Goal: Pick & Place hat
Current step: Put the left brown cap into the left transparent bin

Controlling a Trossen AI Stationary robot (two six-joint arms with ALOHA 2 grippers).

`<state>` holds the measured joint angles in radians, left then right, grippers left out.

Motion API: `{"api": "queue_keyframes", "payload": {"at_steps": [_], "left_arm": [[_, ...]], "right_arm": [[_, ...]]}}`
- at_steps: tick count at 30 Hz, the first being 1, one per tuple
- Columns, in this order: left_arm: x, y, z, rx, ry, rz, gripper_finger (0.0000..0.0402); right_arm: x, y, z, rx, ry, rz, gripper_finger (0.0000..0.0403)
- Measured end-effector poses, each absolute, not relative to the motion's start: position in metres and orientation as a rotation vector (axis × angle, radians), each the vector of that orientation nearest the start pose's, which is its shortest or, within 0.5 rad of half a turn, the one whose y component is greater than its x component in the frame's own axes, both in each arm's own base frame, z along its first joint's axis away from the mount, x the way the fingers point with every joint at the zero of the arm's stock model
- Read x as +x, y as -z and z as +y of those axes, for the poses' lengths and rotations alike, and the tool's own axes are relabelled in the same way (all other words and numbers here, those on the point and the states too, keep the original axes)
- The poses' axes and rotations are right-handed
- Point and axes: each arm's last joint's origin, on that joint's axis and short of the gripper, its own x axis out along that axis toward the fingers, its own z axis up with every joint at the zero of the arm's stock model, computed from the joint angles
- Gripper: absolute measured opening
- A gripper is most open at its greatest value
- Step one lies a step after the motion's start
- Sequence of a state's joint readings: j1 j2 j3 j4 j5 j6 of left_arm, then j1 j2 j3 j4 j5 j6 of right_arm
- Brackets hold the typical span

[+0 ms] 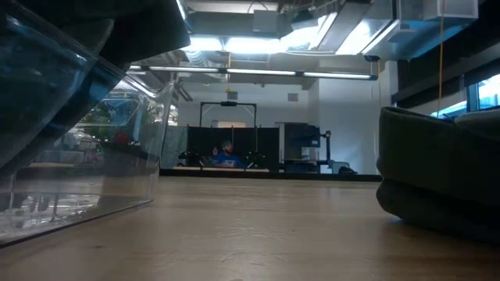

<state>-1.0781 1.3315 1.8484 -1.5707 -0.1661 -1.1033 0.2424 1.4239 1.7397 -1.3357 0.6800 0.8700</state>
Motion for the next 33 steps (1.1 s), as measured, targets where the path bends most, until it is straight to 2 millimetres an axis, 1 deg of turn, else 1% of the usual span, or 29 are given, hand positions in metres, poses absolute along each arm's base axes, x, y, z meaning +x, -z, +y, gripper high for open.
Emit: {"api": "queue_keyframes", "payload": {"at_steps": [8,13,18,23,28,33], "left_arm": [[0.089,-0.400,-0.182,-0.256,0.088,1.297,0.0051],[0.088,-0.380,-0.185,-0.197,0.040,1.334,0.0052],[0.088,-0.368,-0.185,-0.161,0.008,1.348,0.0053],[0.088,-0.361,-0.185,-0.126,-0.004,1.358,0.0069],[0.088,-0.361,-0.185,-0.057,0.048,1.358,0.0080],[0.088,-0.361,-0.185,-0.054,0.050,1.357,0.0084]], "right_arm": [[0.248,-0.420,0.043,0.372,0.739,0.628,0.0163],[0.255,-0.416,0.044,0.365,0.742,0.638,0.0163],[0.263,-0.409,0.047,0.353,0.744,0.664,0.0163],[0.269,-0.404,0.049,0.350,0.702,0.720,0.0163],[0.271,-0.402,0.050,0.354,0.696,0.730,0.0163],[0.271,-0.402,0.050,0.355,0.695,0.731,0.0163]]}}
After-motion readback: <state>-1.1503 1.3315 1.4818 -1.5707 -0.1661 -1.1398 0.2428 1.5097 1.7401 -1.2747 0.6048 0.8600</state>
